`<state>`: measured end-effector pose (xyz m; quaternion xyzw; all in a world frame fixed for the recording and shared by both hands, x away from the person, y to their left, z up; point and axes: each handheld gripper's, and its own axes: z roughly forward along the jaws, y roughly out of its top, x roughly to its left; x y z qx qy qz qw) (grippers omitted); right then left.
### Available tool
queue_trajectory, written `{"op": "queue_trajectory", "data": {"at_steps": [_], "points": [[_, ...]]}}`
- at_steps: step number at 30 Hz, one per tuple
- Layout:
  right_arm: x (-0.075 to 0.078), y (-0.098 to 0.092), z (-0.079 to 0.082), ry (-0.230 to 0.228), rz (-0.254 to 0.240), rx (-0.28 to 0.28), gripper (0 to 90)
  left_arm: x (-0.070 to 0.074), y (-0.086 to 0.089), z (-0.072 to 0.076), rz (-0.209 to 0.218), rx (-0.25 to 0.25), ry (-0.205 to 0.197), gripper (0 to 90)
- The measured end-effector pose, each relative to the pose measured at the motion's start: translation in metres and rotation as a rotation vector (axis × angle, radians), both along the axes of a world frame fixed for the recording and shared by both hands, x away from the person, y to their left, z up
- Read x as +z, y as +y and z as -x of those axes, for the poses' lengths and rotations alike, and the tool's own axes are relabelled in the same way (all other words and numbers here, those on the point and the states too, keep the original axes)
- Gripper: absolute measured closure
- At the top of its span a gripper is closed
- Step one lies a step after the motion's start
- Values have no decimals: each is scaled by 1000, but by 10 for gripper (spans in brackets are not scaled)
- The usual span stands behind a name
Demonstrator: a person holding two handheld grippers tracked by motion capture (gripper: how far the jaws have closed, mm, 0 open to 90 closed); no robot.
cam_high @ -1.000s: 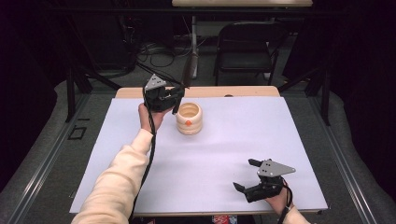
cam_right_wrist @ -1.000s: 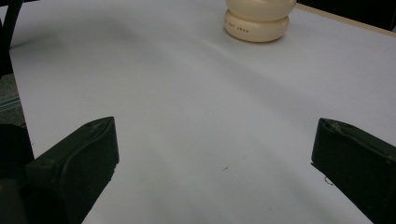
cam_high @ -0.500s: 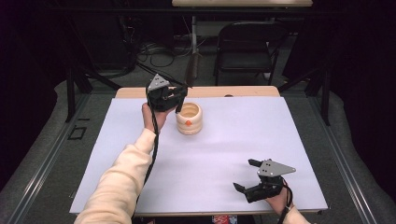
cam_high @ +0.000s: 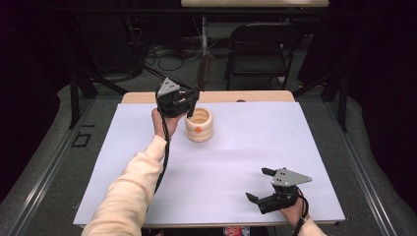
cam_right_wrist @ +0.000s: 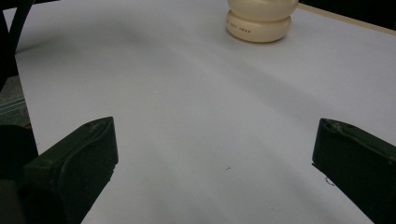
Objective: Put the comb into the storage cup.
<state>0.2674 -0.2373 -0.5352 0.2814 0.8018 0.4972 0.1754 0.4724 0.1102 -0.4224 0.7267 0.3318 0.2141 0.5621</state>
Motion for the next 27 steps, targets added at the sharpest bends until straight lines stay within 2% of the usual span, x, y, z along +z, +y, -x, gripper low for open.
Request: {"op": "queue_trajectory", "data": {"at_steps": [13, 21, 27], "points": [[0, 0, 0, -1, -2, 0, 0, -1, -8, -2, 21, -10, -14, 727], [0, 0, 0, -1, 0, 0, 0, -5, -10, -5, 27, 6, -24, 727], [0, 0, 0, 0, -3, 0, 0, -9, -9, -7, 53, 17, -29, 727]]}}
